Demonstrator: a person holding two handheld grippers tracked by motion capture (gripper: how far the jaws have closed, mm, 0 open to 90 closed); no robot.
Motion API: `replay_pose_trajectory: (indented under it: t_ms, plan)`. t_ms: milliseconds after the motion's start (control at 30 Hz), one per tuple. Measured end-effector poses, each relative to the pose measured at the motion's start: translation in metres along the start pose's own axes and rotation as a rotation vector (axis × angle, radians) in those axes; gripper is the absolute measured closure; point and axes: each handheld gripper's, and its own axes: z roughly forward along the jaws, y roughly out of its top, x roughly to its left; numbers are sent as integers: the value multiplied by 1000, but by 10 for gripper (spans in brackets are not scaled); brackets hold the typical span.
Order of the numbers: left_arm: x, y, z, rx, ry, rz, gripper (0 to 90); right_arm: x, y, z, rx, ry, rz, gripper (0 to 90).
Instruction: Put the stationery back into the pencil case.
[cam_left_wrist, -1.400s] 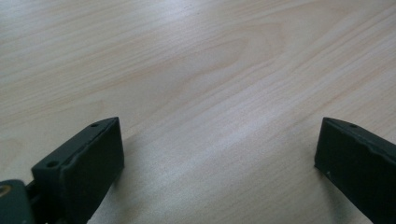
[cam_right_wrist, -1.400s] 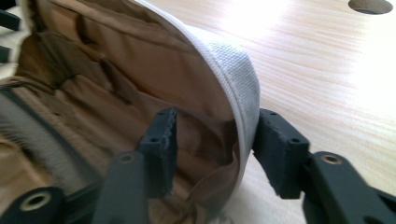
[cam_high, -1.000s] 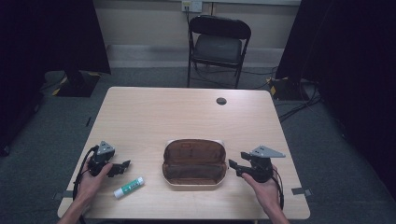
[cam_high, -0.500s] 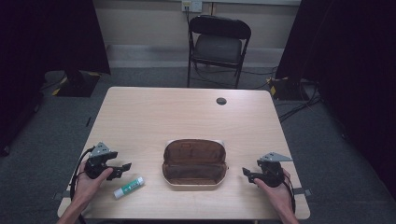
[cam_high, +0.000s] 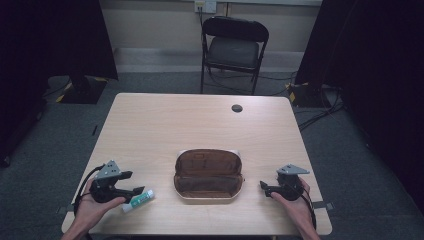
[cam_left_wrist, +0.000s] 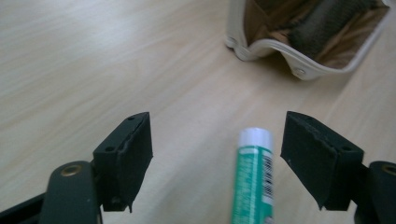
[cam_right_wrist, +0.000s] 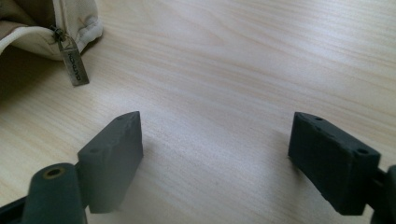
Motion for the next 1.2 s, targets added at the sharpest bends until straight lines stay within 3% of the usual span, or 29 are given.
replay_pose_trajectory:
  t_ms: [33, 67, 200, 467, 567, 600, 833, 1100, 1200]
  plan:
    - [0, 0, 0, 0, 0, 0, 267, 0, 0, 0, 0, 0, 0, 164]
    - [-3, 1, 1, 11, 1, 31, 285, 0, -1, 0, -9, -2, 1, 161]
    - [-6, 1, 4, 30, -23, 46, 350, 0, -1, 0, -7, -1, 2, 159]
    - [-4, -9, 7, 45, -78, 17, 504, 0, -1, 1, -7, -3, 3, 158]
    - [-4, -11, 10, 68, -85, 22, 523, 0, -1, 1, -7, -3, 3, 157]
    - [-5, -11, 11, 84, -88, 42, 543, 0, -1, 1, -7, -4, 4, 157]
    - [-4, -16, 12, 106, -124, 41, 599, 0, 0, 2, -7, -8, 5, 150]
    - [-3, -18, 17, 146, -116, 62, 647, 0, 0, 2, -7, -9, 5, 150]
    - [-2, -20, 19, 137, -120, 52, 644, 0, 0, 2, -8, -9, 4, 149]
